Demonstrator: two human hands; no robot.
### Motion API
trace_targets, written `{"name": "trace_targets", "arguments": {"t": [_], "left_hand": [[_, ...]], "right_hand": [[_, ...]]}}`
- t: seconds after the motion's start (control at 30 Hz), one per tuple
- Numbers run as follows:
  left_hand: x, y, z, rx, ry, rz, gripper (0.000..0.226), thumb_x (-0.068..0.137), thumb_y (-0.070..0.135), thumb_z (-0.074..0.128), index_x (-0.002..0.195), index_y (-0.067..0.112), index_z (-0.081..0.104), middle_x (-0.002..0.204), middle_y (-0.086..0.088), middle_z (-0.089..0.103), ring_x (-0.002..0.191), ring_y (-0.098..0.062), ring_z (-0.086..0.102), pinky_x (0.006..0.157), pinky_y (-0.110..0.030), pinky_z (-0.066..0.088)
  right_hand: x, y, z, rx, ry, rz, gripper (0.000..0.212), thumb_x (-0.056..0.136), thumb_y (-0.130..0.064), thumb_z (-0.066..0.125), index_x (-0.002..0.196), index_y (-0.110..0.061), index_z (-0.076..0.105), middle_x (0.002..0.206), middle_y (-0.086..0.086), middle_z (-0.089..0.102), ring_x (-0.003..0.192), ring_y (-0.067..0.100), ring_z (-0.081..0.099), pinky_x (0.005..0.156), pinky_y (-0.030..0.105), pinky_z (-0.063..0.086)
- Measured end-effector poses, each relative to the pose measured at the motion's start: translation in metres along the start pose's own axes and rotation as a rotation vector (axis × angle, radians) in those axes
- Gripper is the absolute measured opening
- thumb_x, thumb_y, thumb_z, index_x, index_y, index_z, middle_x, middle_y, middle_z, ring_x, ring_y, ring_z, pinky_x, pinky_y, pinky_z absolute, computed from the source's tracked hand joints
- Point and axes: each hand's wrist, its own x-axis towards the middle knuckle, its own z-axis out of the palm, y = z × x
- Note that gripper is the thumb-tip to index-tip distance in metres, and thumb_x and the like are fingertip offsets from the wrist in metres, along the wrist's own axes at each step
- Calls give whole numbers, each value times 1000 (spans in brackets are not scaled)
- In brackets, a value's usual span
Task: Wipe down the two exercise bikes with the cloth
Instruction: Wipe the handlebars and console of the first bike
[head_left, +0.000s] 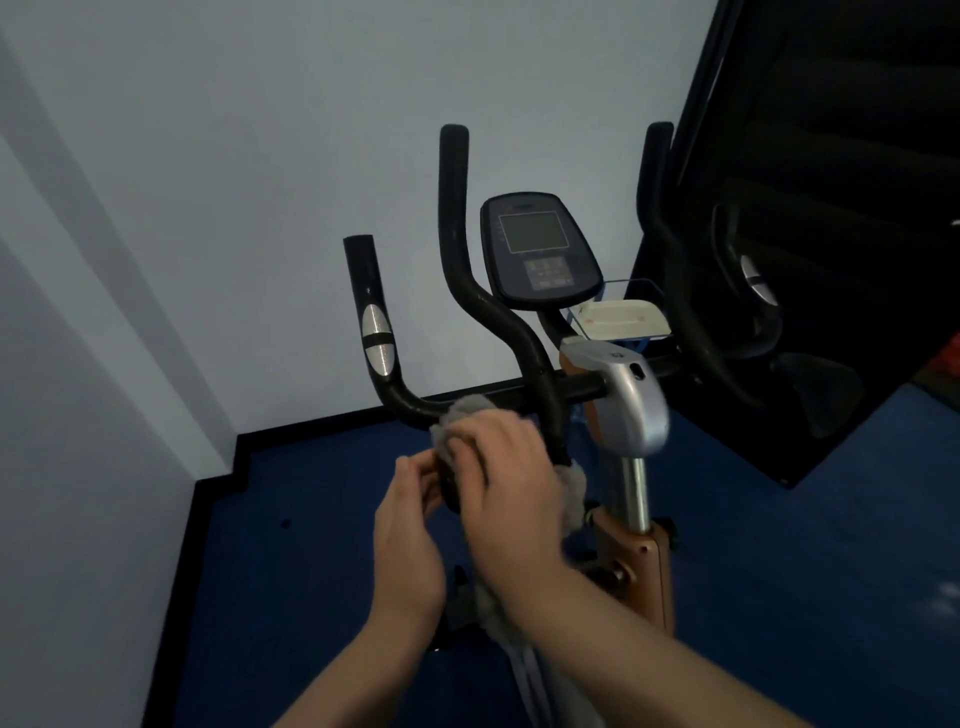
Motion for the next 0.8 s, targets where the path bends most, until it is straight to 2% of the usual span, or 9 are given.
{"name": "trace_targets", "arguments": {"t": [0.1, 0.2, 0.27, 0.33, 0.47, 0.57, 0.67, 0.77, 0.8], "left_hand": [[0, 2, 5, -1, 12, -8, 57, 91, 51, 27, 104, 14, 68, 100, -3, 72, 100, -17, 65, 90, -30, 47], [7, 5, 6, 38, 5, 9, 52, 97, 54, 30, 100, 18, 68, 98, 1, 72, 96, -12, 65, 85, -24, 47], [20, 12, 9, 110, -41, 47, 36, 97, 41, 37, 94, 22, 68, 95, 4, 69, 92, -7, 64, 78, -13, 46], [35, 17, 15, 261, -105, 57, 29, 100, 26, 41, 88, 23, 67, 93, 6, 66, 88, -1, 61, 74, -8, 44], [50, 17, 23, 503, -147, 22, 27, 98, 30, 42, 83, 28, 64, 85, 6, 64, 75, 1, 57, 62, -15, 39], [48, 12, 19, 576, -150, 12, 27, 99, 33, 39, 82, 36, 60, 79, 12, 64, 73, 5, 58, 56, -15, 39], [45, 10, 17, 596, -143, 9, 27, 99, 33, 38, 83, 37, 58, 75, 11, 63, 71, 3, 58, 55, -23, 43], [44, 13, 20, 631, -148, 34, 26, 100, 31, 37, 83, 38, 57, 73, 7, 62, 67, -3, 58, 56, -30, 47], [43, 13, 20, 647, -147, 43, 26, 100, 31, 37, 84, 37, 56, 73, 6, 62, 67, -4, 57, 57, -33, 47]], "right_hand": [[-19, -1, -4, 48, -69, 28, 13, 92, -15, 53, 97, -12, 66, 100, -2, 62, 89, 8, 57, 77, 23, 48], [-20, 16, -40, 16, -221, -82, 13, 93, -18, 50, 94, -16, 63, 97, -6, 57, 87, 4, 54, 75, 23, 49], [0, 24, -57, -20, -99, -94, 16, 93, -21, 48, 94, -17, 63, 95, -7, 58, 89, 6, 52, 80, 17, 44], [29, 26, -59, -51, -9, 17, 16, 94, -25, 47, 96, -20, 62, 97, -10, 57, 94, 4, 50, 83, 16, 41], [44, 29, -27, -110, -229, 221, 17, 98, -25, 45, 99, -18, 61, 99, -4, 59, 97, 13, 53, 86, 34, 45], [16, 33, -25, -75, -173, 288, 26, 98, -37, 34, 97, -20, 54, 91, -3, 57, 85, 15, 57, 76, 38, 49], [8, 40, -35, -229, -265, 279, 29, 95, -47, 26, 99, -24, 44, 89, -4, 58, 79, 17, 60, 67, 37, 51], [42, 41, -31, -479, -472, 114, 21, 100, -37, 34, 106, -21, 47, 98, 1, 60, 81, 22, 64, 65, 38, 53], [52, 37, -28, -498, -475, 89, 20, 100, -33, 36, 106, -20, 49, 101, 3, 61, 84, 24, 64, 67, 39, 52]]}}
